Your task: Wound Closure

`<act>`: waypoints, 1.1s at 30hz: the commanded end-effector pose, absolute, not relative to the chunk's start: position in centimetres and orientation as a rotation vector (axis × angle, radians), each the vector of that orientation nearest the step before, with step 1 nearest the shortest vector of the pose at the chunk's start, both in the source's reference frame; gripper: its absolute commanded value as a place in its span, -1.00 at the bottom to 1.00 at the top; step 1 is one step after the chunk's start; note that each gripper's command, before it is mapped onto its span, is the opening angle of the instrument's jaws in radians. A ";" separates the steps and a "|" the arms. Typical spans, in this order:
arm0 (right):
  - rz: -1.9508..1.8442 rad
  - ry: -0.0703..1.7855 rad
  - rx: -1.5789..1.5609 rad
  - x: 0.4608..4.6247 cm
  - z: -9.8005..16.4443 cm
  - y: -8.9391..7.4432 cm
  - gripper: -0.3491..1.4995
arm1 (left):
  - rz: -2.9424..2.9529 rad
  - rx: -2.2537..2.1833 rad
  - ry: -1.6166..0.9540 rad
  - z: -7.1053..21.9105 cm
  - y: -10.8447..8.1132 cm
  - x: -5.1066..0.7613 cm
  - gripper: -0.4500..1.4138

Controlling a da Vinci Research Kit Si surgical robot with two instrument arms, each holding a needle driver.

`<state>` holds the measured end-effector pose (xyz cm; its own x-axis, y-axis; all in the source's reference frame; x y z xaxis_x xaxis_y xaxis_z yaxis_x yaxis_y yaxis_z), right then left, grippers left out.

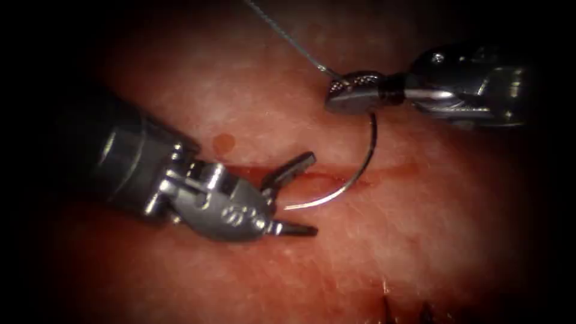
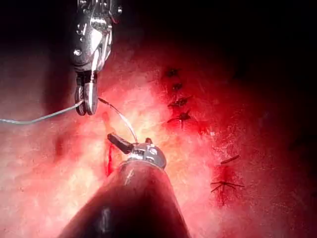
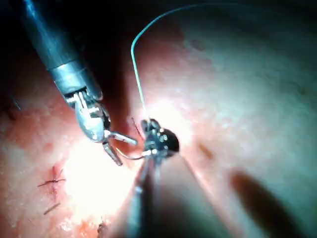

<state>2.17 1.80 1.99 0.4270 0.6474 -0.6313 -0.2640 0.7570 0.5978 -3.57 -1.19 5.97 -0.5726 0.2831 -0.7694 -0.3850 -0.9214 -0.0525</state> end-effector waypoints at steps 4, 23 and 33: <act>0.476 1.033 0.361 2.21 2.1 1.8 -1.00 | 2.247 -1.190 -0.081 5.8 -1.2 -3.60 0.35; 0.060 1.421 0.308 2.24 2.0 1.6 -1.00 | 1.884 -1.206 -0.626 5.8 -0.7 -3.34 0.33; -0.019 1.497 0.319 2.33 2.0 1.6 -1.00 | 1.802 -1.204 -0.807 6.0 -0.7 -3.38 0.33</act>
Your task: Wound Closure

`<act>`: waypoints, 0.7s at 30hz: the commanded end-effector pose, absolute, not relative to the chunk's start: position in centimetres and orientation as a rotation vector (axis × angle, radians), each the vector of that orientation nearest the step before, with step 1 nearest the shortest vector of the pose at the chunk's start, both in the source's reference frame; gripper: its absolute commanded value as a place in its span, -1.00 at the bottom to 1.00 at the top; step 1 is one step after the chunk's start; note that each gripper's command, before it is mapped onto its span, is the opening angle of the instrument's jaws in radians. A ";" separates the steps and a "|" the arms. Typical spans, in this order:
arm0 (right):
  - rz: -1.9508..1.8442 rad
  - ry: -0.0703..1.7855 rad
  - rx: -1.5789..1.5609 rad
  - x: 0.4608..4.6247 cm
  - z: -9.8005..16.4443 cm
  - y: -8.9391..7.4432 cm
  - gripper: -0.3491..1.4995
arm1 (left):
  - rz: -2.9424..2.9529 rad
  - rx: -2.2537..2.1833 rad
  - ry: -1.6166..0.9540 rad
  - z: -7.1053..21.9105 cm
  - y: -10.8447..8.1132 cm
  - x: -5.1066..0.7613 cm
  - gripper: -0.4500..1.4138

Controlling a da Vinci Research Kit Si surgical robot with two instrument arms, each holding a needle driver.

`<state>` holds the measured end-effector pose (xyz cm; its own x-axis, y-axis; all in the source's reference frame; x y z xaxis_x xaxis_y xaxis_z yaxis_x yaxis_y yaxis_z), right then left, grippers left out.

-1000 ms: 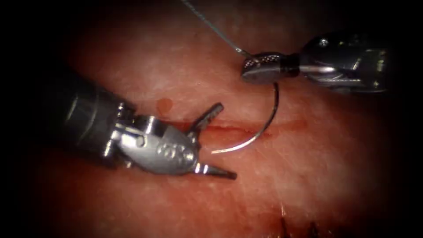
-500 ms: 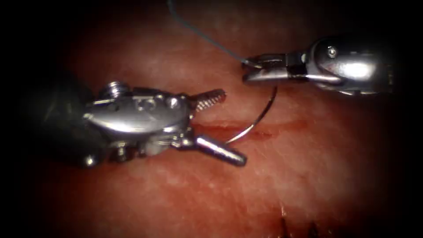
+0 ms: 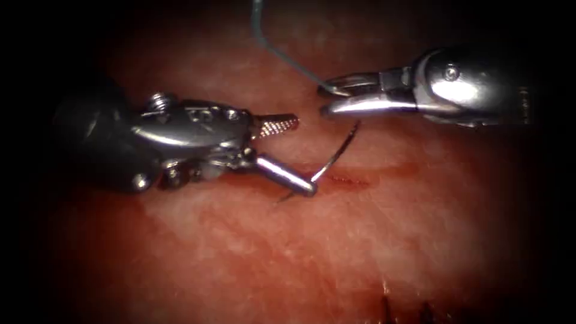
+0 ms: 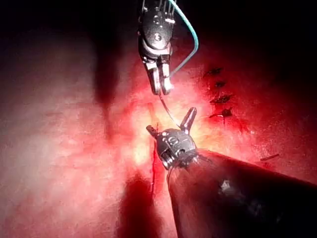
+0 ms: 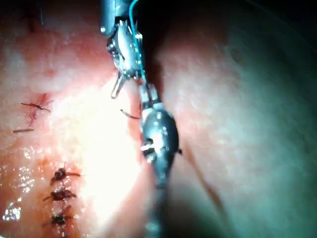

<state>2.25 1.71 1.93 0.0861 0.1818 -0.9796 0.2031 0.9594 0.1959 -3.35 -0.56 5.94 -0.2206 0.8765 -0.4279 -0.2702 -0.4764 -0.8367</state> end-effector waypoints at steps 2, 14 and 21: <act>-0.035 1.508 0.321 2.34 2.0 1.6 -1.00 | 1.799 -1.210 -0.832 6.0 -0.7 -3.40 0.33; -0.139 1.581 0.327 2.44 1.9 1.5 -1.00 | 1.793 -1.161 -0.942 6.1 -0.6 -3.49 0.33; -0.149 1.591 0.324 2.47 1.9 1.5 -1.00 | 1.786 -1.148 -1.043 6.3 -0.7 -3.51 0.14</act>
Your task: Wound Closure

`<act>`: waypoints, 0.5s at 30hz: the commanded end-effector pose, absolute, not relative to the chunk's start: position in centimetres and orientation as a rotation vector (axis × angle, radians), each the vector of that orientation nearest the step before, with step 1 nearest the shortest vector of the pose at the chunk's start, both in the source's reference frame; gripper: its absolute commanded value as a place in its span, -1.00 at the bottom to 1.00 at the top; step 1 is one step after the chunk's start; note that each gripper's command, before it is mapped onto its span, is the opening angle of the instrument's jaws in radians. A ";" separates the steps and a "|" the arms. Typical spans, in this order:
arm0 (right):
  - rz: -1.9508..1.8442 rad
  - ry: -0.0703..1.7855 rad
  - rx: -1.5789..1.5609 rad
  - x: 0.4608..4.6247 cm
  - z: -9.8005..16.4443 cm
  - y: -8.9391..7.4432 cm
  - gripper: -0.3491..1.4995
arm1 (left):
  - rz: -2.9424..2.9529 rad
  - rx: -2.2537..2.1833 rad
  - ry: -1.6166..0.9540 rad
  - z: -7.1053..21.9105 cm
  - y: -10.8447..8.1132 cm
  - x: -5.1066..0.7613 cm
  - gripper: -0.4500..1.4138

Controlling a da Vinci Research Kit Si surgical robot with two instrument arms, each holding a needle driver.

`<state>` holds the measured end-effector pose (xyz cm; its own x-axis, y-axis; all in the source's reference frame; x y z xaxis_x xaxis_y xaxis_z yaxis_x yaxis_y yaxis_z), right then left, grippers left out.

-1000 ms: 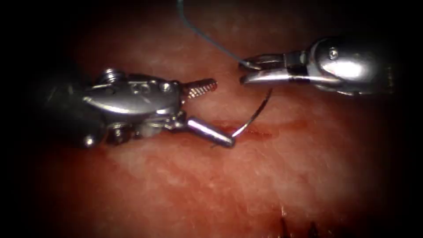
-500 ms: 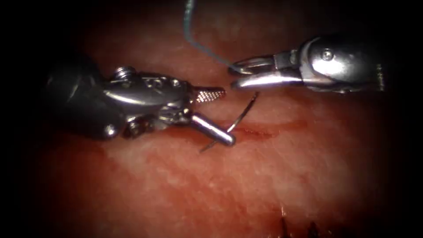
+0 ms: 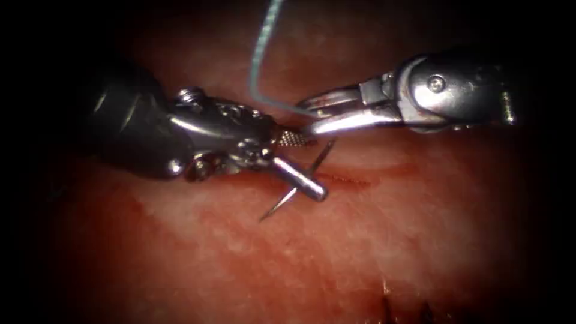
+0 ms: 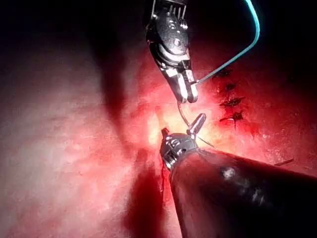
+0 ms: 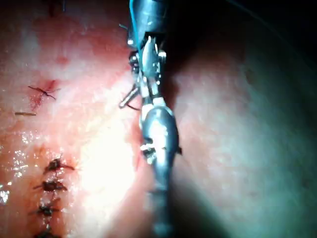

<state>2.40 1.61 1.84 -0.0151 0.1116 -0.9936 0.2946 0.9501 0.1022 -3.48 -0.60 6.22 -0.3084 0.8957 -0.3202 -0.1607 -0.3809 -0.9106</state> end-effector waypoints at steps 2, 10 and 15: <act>-0.154 1.594 0.326 2.48 1.9 1.5 -1.00 | 1.788 -1.155 -1.087 6.3 -0.7 -3.51 0.01; -0.166 1.599 0.323 2.49 1.9 1.5 -1.00 | 1.760 -1.207 -1.182 6.3 -0.7 -3.50 -0.62; -0.167 1.600 0.323 2.49 1.9 1.5 -1.00 | 1.725 -1.177 -1.236 6.3 -0.7 -3.49 -1.00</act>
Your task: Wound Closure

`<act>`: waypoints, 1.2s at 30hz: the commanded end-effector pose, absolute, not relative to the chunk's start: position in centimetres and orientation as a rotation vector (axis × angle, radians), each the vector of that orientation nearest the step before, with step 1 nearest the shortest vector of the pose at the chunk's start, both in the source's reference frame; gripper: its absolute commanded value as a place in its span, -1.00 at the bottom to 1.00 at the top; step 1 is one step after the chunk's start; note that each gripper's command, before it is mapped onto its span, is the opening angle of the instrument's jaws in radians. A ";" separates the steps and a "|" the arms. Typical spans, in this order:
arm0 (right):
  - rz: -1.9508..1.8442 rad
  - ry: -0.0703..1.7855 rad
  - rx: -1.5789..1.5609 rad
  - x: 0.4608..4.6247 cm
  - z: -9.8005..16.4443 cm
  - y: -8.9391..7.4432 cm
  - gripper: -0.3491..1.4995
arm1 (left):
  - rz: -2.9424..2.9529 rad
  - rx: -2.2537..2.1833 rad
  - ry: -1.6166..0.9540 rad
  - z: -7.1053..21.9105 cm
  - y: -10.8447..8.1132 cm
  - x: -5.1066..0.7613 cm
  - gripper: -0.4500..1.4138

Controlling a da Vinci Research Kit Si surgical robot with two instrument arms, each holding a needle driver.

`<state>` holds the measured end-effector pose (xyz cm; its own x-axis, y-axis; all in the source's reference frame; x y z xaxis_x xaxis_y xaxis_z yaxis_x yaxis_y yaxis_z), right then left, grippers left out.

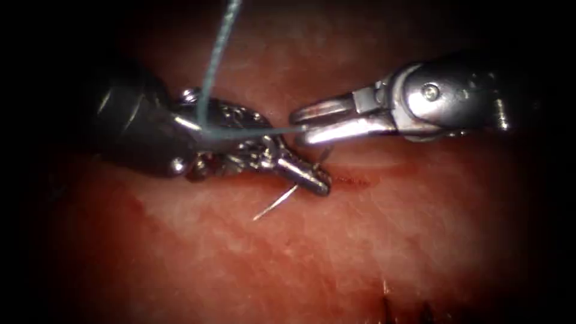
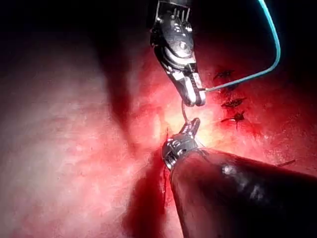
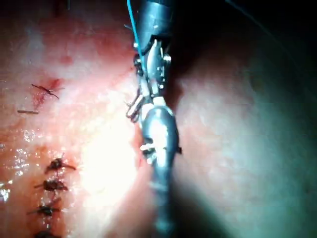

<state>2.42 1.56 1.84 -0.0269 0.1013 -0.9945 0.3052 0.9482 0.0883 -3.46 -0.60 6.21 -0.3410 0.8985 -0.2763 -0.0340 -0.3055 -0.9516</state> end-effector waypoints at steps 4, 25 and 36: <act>-0.164 1.597 0.320 2.49 1.9 1.5 -1.00 | 1.713 -1.163 -1.251 6.2 -0.7 -3.50 -1.00; 0.344 1.165 0.109 2.50 1.7 1.4 0.62 | 1.523 -1.172 -0.779 6.1 -0.8 -3.51 -1.00; 0.336 1.154 -0.049 2.50 1.6 1.3 0.36 | 1.472 -1.202 -0.689 6.1 -0.9 -3.50 -1.00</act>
